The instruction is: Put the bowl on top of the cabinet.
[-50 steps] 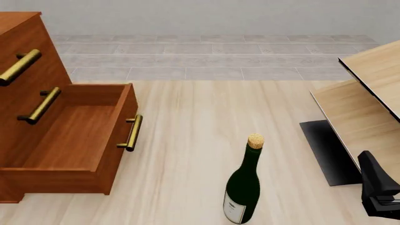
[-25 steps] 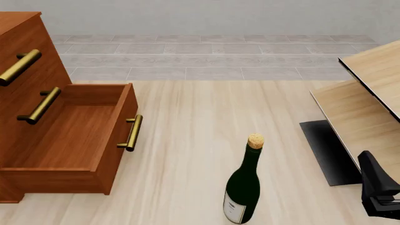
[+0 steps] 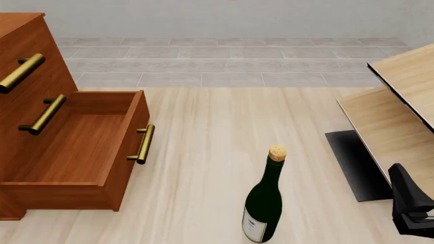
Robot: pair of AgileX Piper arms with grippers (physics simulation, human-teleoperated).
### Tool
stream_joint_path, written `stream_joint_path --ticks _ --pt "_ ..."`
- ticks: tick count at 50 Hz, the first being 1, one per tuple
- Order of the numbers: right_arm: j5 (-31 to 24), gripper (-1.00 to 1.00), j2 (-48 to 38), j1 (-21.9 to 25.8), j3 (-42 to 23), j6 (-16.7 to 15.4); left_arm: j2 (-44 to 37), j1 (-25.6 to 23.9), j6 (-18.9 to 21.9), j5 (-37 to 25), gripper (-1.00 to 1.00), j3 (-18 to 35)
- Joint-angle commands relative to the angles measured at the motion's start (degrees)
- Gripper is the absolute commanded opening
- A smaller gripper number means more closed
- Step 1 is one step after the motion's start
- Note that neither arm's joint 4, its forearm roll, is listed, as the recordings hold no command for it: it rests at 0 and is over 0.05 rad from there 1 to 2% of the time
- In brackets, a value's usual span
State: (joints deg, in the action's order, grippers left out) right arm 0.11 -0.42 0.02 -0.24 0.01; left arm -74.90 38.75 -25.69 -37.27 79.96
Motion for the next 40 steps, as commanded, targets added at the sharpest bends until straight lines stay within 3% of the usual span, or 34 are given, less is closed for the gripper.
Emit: stream_joint_path --ticks 1,19,20,40 --pt "0.0 1.0 0.0 0.0 0.0 -0.01 -0.14 0.18 0.82 0.56 -1.0 -0.31" --pt "0.0 1.0 0.0 -0.01 0.0 0.0 0.4 2.36 1.05 1.3 -1.0 -0.68" --pt "0.0 1.0 0.0 0.0 0.0 0.0 0.68 2.65 1.61 1.35 1.0 -0.5" --pt "0.0 1.0 -0.01 0.0 0.0 0.0 3.84 -0.85 0.05 -1.49 1.0 3.13"
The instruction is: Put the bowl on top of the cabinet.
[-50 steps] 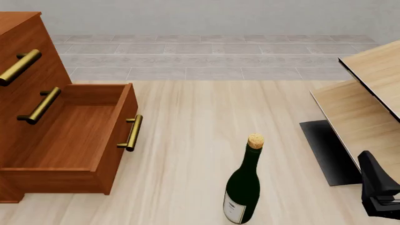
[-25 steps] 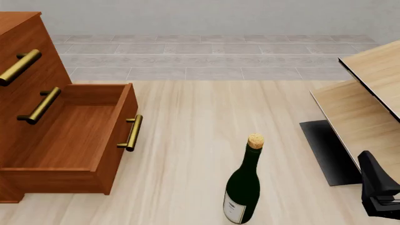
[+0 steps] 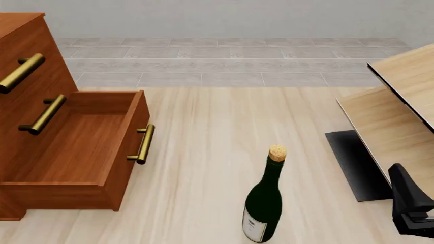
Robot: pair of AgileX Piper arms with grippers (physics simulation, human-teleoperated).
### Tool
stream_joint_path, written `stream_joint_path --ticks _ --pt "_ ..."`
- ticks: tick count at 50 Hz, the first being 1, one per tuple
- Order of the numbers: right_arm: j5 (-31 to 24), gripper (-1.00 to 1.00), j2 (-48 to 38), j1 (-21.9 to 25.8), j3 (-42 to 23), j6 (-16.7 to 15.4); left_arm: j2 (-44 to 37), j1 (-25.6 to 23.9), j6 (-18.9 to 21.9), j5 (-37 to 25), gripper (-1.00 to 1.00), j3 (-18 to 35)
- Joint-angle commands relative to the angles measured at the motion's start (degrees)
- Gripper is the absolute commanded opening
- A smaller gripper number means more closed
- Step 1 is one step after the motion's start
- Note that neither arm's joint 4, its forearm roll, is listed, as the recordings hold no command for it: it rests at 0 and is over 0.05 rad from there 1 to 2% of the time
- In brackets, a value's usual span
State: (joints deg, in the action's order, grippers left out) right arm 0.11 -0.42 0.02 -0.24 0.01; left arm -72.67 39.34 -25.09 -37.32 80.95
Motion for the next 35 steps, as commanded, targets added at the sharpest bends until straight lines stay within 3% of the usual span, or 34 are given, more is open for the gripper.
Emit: stream_joint_path --ticks 1,35 --pt "0.0 1.0 0.0 0.01 0.0 0.0 1.68 -1.7 -0.77 -1.83 1.0 2.57" --pt "0.0 1.0 0.0 0.01 0.0 0.0 7.44 -0.84 -1.34 -5.73 1.0 10.85"
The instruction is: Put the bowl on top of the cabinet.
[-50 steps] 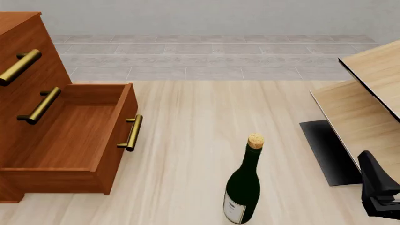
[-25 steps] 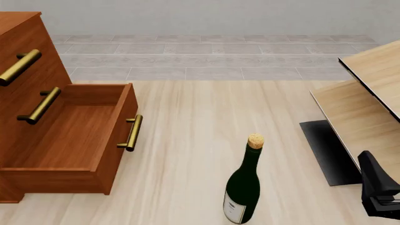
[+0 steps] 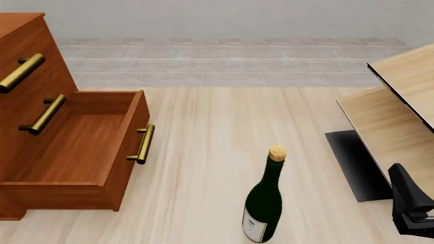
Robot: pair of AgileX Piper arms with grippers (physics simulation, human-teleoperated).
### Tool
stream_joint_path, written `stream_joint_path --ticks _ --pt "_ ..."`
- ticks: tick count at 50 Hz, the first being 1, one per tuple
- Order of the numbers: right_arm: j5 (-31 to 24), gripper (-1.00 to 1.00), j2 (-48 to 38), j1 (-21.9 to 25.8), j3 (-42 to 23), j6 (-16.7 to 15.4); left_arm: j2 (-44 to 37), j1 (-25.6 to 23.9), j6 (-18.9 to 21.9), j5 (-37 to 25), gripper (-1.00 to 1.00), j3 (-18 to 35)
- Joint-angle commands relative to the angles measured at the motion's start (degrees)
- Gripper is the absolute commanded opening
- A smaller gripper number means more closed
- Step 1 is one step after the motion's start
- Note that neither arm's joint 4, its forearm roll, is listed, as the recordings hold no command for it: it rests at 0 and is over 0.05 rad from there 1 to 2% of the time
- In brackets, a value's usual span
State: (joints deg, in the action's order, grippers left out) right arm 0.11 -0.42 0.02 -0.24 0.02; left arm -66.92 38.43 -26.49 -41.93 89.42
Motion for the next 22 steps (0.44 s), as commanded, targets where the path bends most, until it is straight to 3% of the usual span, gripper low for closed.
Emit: stream_joint_path --ticks 1,22 --pt "0.0 1.0 -0.01 0.01 0.0 -0.01 1.9 -0.19 0.04 -1.28 1.0 2.69" --pt "0.0 1.0 0.01 0.0 0.0 0.01 4.48 -2.82 0.32 -1.82 1.0 5.15"
